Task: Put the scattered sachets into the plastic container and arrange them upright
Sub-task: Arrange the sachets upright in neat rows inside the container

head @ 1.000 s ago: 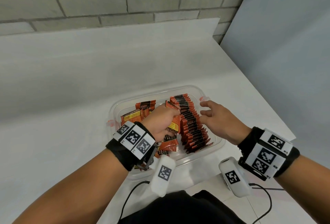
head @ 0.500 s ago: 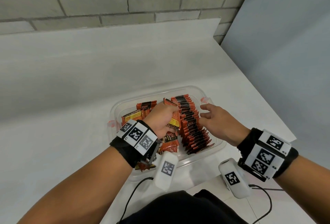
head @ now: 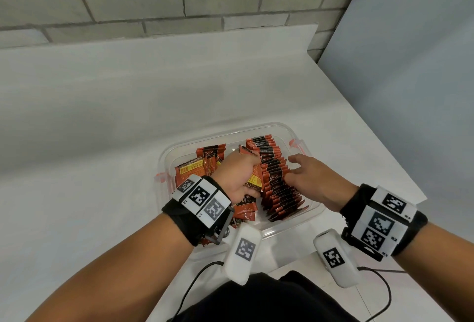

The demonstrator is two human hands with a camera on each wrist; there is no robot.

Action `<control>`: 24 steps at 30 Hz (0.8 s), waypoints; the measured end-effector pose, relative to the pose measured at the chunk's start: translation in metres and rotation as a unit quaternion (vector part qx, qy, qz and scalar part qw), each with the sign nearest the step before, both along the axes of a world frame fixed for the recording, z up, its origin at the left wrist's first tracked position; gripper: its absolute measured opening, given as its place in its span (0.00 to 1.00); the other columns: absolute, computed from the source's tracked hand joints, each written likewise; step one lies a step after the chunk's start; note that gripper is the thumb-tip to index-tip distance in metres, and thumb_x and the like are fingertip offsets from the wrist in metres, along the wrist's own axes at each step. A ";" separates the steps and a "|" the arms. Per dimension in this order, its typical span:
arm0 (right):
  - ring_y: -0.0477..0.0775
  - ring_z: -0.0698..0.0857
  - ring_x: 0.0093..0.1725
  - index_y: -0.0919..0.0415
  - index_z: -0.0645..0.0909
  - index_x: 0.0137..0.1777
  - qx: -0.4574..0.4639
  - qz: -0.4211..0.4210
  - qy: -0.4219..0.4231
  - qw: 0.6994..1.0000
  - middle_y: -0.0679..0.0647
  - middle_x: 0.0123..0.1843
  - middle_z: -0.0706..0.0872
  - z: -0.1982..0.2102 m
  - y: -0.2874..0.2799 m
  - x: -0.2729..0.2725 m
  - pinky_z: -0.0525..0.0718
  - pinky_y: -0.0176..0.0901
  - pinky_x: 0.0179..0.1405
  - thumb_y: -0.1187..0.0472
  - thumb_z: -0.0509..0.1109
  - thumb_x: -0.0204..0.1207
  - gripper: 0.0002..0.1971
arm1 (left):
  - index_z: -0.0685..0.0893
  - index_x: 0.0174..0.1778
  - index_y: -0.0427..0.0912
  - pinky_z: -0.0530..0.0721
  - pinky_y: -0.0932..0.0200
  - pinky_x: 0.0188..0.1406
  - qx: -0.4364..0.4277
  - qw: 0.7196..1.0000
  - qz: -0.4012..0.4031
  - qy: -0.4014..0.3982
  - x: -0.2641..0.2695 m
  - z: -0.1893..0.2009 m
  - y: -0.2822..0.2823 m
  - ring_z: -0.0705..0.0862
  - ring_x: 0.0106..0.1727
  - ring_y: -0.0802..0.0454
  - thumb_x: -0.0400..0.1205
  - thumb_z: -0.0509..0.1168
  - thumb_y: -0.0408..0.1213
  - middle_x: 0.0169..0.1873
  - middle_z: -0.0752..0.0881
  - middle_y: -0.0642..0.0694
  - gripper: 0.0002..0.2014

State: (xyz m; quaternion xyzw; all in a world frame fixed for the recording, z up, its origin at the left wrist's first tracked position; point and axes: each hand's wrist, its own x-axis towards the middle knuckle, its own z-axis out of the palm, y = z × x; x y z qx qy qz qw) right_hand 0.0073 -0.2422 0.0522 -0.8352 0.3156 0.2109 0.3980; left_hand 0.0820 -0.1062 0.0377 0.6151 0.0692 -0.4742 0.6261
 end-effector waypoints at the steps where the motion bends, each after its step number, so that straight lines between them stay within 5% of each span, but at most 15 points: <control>1: 0.56 0.79 0.66 0.58 0.61 0.80 0.001 -0.002 0.000 1.000 0.55 0.69 0.81 0.000 0.000 0.000 0.76 0.55 0.70 0.58 0.65 0.78 0.31 | 0.82 0.54 0.38 0.85 0.36 0.54 0.000 1.000 0.010 -0.001 -0.001 -0.001 -0.001 0.87 0.48 0.42 0.87 0.57 0.30 0.48 0.88 0.38 0.08; 3: 0.56 0.80 0.66 0.59 0.62 0.80 0.001 -0.003 -0.001 1.000 0.55 0.69 0.82 -0.001 0.000 0.000 0.76 0.54 0.70 0.58 0.65 0.78 0.30 | 0.82 0.49 0.39 0.85 0.35 0.54 -0.004 1.000 0.024 -0.007 -0.002 -0.002 -0.002 0.87 0.42 0.43 0.87 0.56 0.29 0.42 0.89 0.40 0.09; 7: 0.55 0.80 0.65 0.59 0.63 0.78 0.006 -0.004 -0.007 1.000 0.55 0.67 0.82 -0.001 0.000 0.000 0.76 0.54 0.70 0.59 0.65 0.79 0.28 | 0.81 0.55 0.39 0.83 0.34 0.56 -0.012 0.999 0.036 -0.010 -0.005 -0.002 -0.006 0.86 0.41 0.44 0.86 0.55 0.28 0.43 0.88 0.40 0.10; 11: 0.54 0.83 0.60 0.58 0.67 0.75 0.018 -0.008 -0.012 1.000 0.54 0.61 0.86 0.000 0.001 -0.001 0.79 0.54 0.67 0.60 0.65 0.79 0.25 | 0.80 0.50 0.42 0.84 0.45 0.44 -0.003 0.999 0.046 -0.004 -0.006 -0.003 -0.009 0.84 0.35 0.47 0.86 0.56 0.27 0.36 0.85 0.45 0.09; 16: 0.54 0.83 0.59 0.59 0.66 0.76 0.022 -0.015 -0.014 1.000 0.54 0.60 0.85 0.002 0.000 -0.002 0.80 0.49 0.65 0.61 0.64 0.80 0.25 | 0.78 0.62 0.42 0.87 0.43 0.43 0.008 0.999 0.029 -0.036 -0.003 -0.001 -0.007 0.87 0.45 0.44 0.86 0.56 0.29 0.49 0.87 0.41 0.12; 21: 0.55 0.82 0.62 0.60 0.63 0.79 0.025 -0.024 -0.016 0.999 0.55 0.66 0.82 0.003 -0.001 -0.002 0.79 0.50 0.66 0.61 0.64 0.80 0.28 | 0.80 0.48 0.38 0.85 0.33 0.50 0.017 1.000 0.009 -0.013 0.017 0.005 0.009 0.82 0.51 0.38 0.85 0.58 0.27 0.46 0.83 0.38 0.06; 24: 0.55 0.81 0.63 0.61 0.59 0.81 0.044 -0.034 -0.016 0.998 0.55 0.67 0.82 0.001 -0.001 -0.001 0.78 0.50 0.68 0.62 0.63 0.80 0.30 | 0.77 0.65 0.32 0.85 0.31 0.46 0.016 0.999 0.012 0.035 0.017 0.009 0.014 0.83 0.58 0.34 0.85 0.59 0.28 0.56 0.83 0.33 0.13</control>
